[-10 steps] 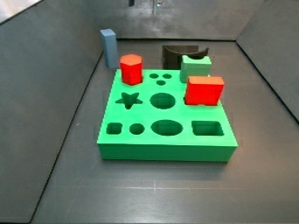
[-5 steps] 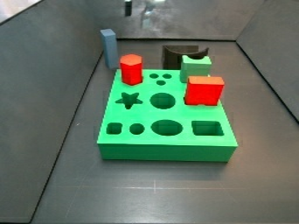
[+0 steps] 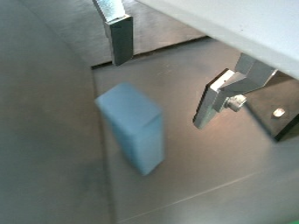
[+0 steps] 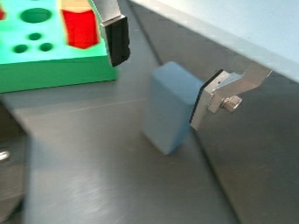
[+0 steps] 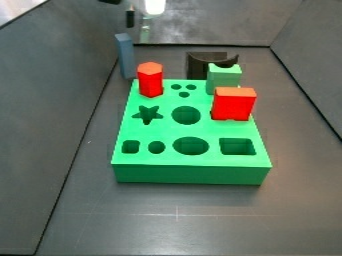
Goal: Pick up the rectangle object. Move up. Move to above the board. Insert the rectangle object.
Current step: Pick up the rectangle object.
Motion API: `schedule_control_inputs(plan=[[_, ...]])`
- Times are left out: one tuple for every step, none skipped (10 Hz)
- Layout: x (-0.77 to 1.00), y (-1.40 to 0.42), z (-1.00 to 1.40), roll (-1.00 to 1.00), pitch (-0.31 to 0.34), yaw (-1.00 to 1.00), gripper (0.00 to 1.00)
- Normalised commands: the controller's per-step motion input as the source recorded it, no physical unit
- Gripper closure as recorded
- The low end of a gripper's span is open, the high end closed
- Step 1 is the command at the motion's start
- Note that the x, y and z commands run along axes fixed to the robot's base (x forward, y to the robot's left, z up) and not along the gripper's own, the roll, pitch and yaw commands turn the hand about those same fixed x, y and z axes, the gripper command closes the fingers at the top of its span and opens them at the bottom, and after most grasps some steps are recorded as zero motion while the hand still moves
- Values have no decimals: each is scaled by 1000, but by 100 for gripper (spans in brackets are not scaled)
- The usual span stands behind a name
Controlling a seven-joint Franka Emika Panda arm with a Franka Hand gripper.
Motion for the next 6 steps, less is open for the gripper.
schedule_control_inputs(plan=[[-449, 0, -163, 13, 36, -306, 0], [-323, 0, -309, 27, 37, -280, 0], [-197, -51, -537, 24, 0, -266, 0], [-43, -134, -586, 10, -90, -283, 0], [-260, -151, -491, 13, -94, -246, 0], [-209, -9, -231, 0, -9, -89, 0]])
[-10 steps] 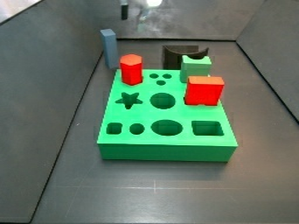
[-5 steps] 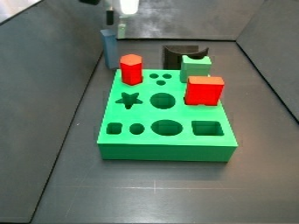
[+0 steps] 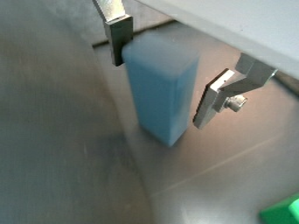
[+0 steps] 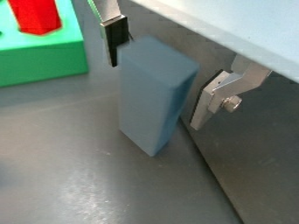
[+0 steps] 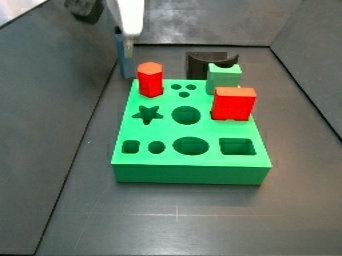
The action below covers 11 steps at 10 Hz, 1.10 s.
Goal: Pick up the rectangle object. Move up. Move to above the board. Insert the rectangle object.
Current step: Pick up the rectangle object.
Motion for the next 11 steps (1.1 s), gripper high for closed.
schedule_control_inputs(plan=[[-51, 0, 0, 11, 0, 0, 0], [-149, 100, -200, 234, 69, -46, 0], [0, 0, 0, 0, 0, 0, 0], [0, 0, 0, 0, 0, 0, 100], [0, 0, 0, 0, 0, 0, 100], [0, 0, 0, 0, 0, 0, 100], [0, 0, 0, 0, 0, 0, 100], [0, 0, 0, 0, 0, 0, 100], [0, 0, 0, 0, 0, 0, 100], [0, 0, 0, 0, 0, 0, 100], [0, 0, 0, 0, 0, 0, 100]])
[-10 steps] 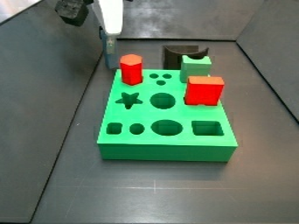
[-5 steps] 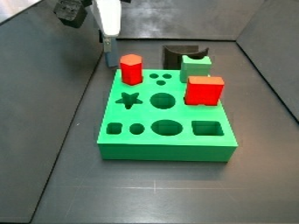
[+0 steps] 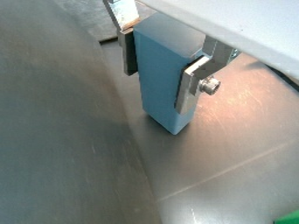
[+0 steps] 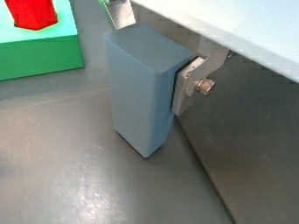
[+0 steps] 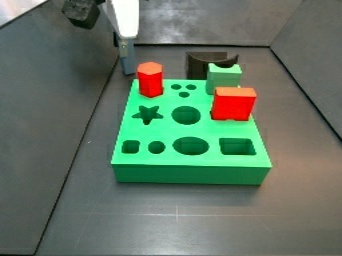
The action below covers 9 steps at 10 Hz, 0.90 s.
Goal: Pick up the rectangle object. Move up. Move to above the board. Insert the rectangle object.
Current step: Pick up the rectangle object, then move up.
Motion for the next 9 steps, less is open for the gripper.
schedule_control_inputs(plan=[[0, 0, 0, 0, 0, 0, 100], [0, 0, 0, 0, 0, 0, 100], [0, 0, 0, 0, 0, 0, 100], [0, 0, 833, 0, 0, 0, 100], [-64, 52, 806, -5, 61, 33, 100], [-85, 49, 754, -6, 83, 31, 100], [-49, 31, 579, 4, 76, 10, 100], [-36, 22, 445, 11, 65, 1, 100], [-27, 22, 301, 18, 57, -3, 100]])
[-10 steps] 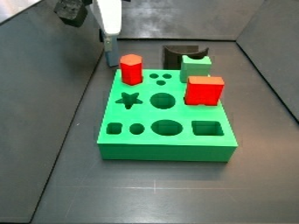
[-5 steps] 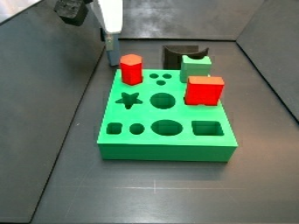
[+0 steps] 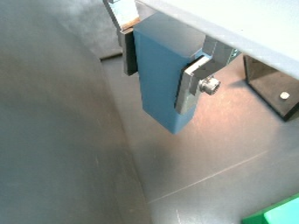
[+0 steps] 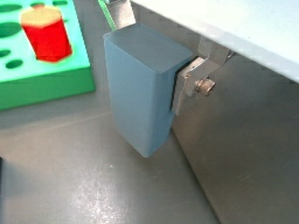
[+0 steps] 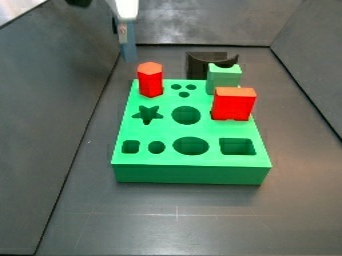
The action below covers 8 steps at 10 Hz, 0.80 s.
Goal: Pick up the rectangle object. Move up. Move to above the board. Insert the rectangle object.
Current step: Move up, then move to above the board.
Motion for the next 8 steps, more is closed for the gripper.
schedule_control_inputs(plan=[[-22, 21, 204, 22, 54, -5, 100], [91, -188, 1000, 130, -154, -367, 100], [82, -188, 1000, 125, -130, -337, 100], [60, -167, 1000, 107, -80, -253, 100], [54, -152, 1000, 87, -58, -197, 100], [43, -138, 1000, 55, -7, -117, 100], [37, -115, 1000, 35, 38, -57, 100], [36, -103, 1000, 27, 64, -34, 100]])
